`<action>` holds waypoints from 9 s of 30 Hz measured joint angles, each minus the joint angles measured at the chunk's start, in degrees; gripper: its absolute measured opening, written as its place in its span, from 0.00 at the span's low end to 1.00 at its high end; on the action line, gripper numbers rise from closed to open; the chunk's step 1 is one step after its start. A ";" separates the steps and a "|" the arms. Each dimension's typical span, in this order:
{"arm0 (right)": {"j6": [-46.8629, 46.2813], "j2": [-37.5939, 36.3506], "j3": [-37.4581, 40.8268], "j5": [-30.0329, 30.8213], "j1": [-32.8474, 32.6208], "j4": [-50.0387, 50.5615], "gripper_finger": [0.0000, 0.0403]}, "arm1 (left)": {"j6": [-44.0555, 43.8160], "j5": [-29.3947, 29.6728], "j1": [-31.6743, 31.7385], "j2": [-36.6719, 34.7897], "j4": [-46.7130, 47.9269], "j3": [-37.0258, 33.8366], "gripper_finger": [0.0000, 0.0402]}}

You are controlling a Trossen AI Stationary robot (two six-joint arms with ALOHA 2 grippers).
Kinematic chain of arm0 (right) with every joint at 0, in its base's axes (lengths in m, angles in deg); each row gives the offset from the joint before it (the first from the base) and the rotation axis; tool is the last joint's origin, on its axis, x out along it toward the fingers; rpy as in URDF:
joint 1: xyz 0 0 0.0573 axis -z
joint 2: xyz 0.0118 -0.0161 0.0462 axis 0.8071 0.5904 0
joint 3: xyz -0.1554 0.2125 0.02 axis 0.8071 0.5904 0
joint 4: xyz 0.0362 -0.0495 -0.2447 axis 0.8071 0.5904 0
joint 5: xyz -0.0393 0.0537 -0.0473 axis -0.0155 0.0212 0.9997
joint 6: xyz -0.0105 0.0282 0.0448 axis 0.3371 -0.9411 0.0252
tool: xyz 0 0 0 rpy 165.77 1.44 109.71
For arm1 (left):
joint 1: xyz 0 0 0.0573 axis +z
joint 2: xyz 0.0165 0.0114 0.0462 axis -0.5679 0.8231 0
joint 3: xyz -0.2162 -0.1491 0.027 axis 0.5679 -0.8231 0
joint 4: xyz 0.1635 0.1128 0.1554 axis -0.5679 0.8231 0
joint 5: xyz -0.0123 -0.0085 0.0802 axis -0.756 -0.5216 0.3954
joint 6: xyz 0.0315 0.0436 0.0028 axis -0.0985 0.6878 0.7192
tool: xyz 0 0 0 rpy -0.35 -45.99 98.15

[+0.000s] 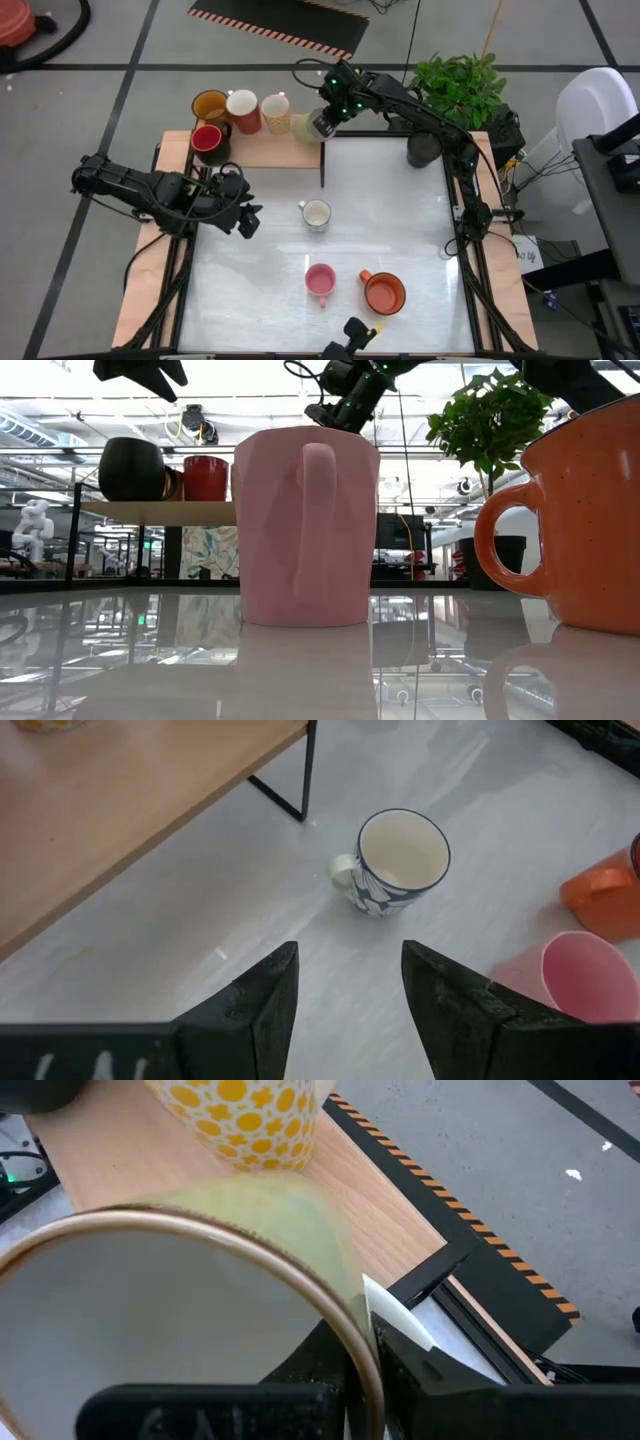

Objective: Place coffee mugs
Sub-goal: Put the green mug on the shelf

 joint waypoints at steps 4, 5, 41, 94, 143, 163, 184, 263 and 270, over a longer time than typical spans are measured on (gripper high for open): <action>1.01 0.00 0.02 0.02 0.00 -0.06 0.06 | -0.04 0.00 0.00 -0.01 0.00 0.00 0.45; 1.04 0.00 0.02 0.02 -0.04 -0.15 0.07 | -0.04 0.00 0.00 0.00 0.00 0.00 0.45; 1.21 0.00 0.02 -0.20 -0.56 -2.67 0.32 | 0.00 0.00 0.00 0.00 0.00 0.00 0.45; 15.63 -4.48 17.82 -20.74 -1.97 -15.08 0.32 | -3.03 -3.13 -0.17 0.00 0.00 0.02 0.45; 24.31 -17.59 26.56 -6.31 -3.59 -22.61 0.01 | 2.61 -5.44 7.83 0.00 -5.54 0.02 0.45; 44.84 -15.17 24.47 3.90 -6.99 -25.85 0.01 | 17.20 -5.00 15.67 13.92 -10.17 0.05 0.45; 52.26 -0.67 -4.03 6.26 -6.54 0.09 0.01 | 19.77 -4.01 20.60 13.03 -10.86 0.02 0.45; 23.68 -4.90 13.28 -6.25 -9.57 -15.24 0.22 | 6.96 -3.30 11.50 -0.79 -4.08 0.04 0.45; 26.25 -4.90 17.92 -1.56 -9.57 -20.61 0.19 | 5.42 -3.30 11.49 -2.43 -0.87 0.04 0.45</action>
